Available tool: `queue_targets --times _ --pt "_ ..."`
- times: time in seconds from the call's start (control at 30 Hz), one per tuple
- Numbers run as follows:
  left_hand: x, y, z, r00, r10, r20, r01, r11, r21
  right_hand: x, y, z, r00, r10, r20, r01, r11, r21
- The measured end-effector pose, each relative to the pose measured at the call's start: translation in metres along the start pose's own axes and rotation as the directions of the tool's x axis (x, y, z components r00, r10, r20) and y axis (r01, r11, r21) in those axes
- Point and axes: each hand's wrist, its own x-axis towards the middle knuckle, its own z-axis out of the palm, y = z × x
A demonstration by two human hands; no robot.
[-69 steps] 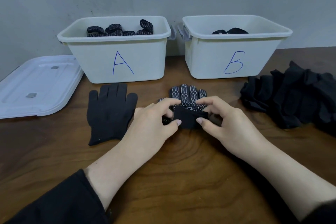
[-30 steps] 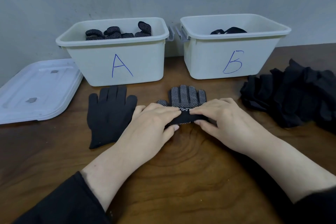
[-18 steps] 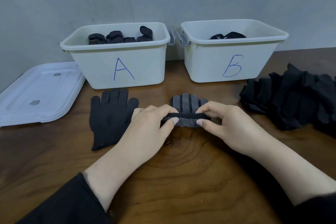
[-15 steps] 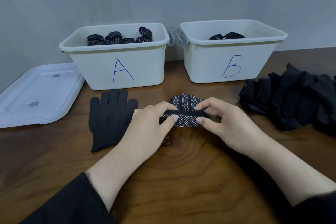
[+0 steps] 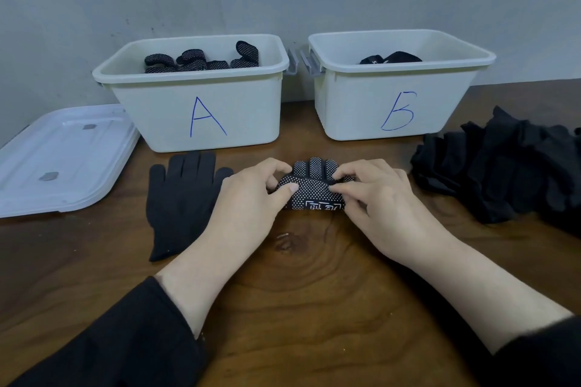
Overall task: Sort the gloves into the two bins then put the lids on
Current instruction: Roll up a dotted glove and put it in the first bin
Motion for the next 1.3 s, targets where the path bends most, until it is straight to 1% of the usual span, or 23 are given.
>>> queue_targets --times 0.13,0.2,0.27,0.33,0.37,0.43,0.47,0.53,0.7,0.8,0.87,0.97,1.07,1.13,1.23,1.3 --pt "0.0 -0.001 -0.003 0.999 -0.014 0.03 0.012 0.998 0.06 0.0 0.002 -0.007 0.994 -0.04 0.103 0.041 0.999 -0.006" --pt "0.0 -0.002 -0.002 1.0 -0.002 0.03 -0.001 0.994 0.112 0.0 0.003 -0.011 0.989 -0.035 0.141 0.034 0.999 0.012" --pt "0.0 -0.003 -0.002 0.999 0.037 0.001 -0.036 0.985 0.169 0.0 0.005 -0.014 0.985 -0.004 0.173 -0.002 0.999 0.036" --pt "0.0 -0.003 -0.003 0.993 0.117 -0.003 -0.114 0.974 0.194 -0.001 0.006 -0.015 0.983 0.019 0.183 -0.03 0.998 0.055" --pt "-0.001 -0.004 -0.003 0.984 0.175 0.022 -0.176 0.965 0.194 -0.001 0.006 -0.015 0.982 0.025 0.185 -0.036 0.998 0.06" --pt "-0.003 -0.002 -0.004 0.952 0.278 0.125 -0.299 0.932 0.205 0.001 0.007 -0.015 0.982 0.033 0.188 -0.048 0.996 0.075" --pt "-0.005 -0.002 -0.003 0.935 0.305 0.181 -0.341 0.913 0.223 0.001 0.007 -0.015 0.981 0.041 0.189 -0.059 0.994 0.088" --pt "-0.005 -0.005 0.0 0.921 0.306 0.24 -0.364 0.895 0.258 0.001 0.008 -0.015 0.982 0.058 0.182 -0.078 0.991 0.11" --pt "-0.003 -0.006 0.002 0.928 0.308 0.208 -0.355 0.902 0.247 0.001 0.006 -0.012 0.992 0.058 0.113 -0.07 0.991 0.11" --pt "-0.004 -0.004 0.002 0.935 0.303 0.183 -0.342 0.908 0.241 0.001 0.004 -0.012 0.994 0.036 0.101 -0.049 0.99 0.129" --pt "-0.005 0.0 0.0 0.936 0.306 0.173 -0.34 0.911 0.234 0.0 0.004 -0.014 0.994 0.049 0.099 -0.065 0.983 0.169" --pt "-0.009 0.004 -0.003 0.947 0.279 0.16 -0.303 0.941 0.153 -0.001 0.005 -0.018 0.988 0.098 0.122 -0.124 0.966 0.225" --pt "-0.01 0.003 -0.004 0.958 0.225 0.176 -0.237 0.97 0.049 -0.002 0.006 -0.024 0.968 0.156 0.196 -0.224 0.892 0.394" --pt "-0.01 0.003 -0.004 0.967 0.182 0.178 -0.179 0.983 -0.032 -0.004 0.003 -0.027 0.956 0.165 0.241 -0.266 0.834 0.483" --pt "-0.011 0.004 -0.005 0.977 0.126 0.172 -0.11 0.989 -0.101 -0.004 0.002 -0.03 0.957 0.172 0.234 -0.277 0.782 0.559" --pt "-0.01 0.004 -0.005 0.979 0.113 0.172 -0.091 0.988 -0.126 -0.003 0.003 -0.03 0.955 0.194 0.224 -0.291 0.757 0.585"
